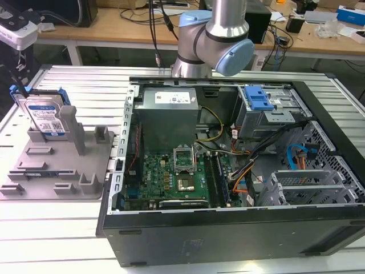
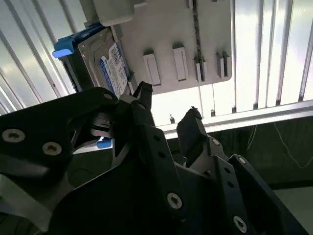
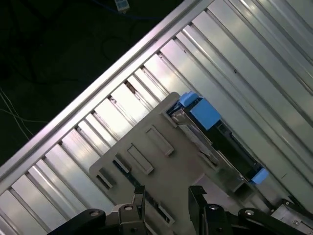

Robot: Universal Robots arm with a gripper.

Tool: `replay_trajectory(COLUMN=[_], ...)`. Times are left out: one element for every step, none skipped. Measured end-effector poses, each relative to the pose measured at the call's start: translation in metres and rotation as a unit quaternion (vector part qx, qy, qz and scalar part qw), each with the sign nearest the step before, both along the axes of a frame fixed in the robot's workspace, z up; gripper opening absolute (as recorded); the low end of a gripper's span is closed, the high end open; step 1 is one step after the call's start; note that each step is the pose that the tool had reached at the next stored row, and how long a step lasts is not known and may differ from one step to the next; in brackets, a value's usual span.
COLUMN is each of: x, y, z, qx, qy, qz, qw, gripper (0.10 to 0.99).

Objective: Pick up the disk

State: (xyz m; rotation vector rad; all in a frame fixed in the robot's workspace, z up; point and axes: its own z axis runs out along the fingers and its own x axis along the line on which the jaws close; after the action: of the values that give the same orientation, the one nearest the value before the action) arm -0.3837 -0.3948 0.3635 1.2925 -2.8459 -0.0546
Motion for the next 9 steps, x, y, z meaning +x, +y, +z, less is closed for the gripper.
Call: replay_trajectory(x=[0.0,0.0,0.0,0.0,0.0,0.0,0.0,0.0,0.0], y=[0.0,-0.0001,-0.0002,-0.0002,-0.0002,-0.0003,-0.0003,-0.0003,-0.0003], z=[0.0,0.0,-0.0001,-0.0001,-0.0001,-0.0002,-0.0002,-0.0002,-0.0002], qx=[0.0,0.0,0.0,0.0,0.0,0.0,0.0,0.0,0.0], qy=[0.0,0.0,-0.0001,-0.0001,-0.0001,-0.0001,-0.0002,-0.0002,-0.0002], qz=[0.007,0.018,0.028,0.035,0.043,0.05,0.063,0.071,0.079], qw=[1.0,0.9998,0.9996,0.9994,0.9991,0.9987,0.998,0.9975,0.9968], gripper=[0.482,0.482,0.482,0.482,0.482,0.482,0.482,0.482,0.482])
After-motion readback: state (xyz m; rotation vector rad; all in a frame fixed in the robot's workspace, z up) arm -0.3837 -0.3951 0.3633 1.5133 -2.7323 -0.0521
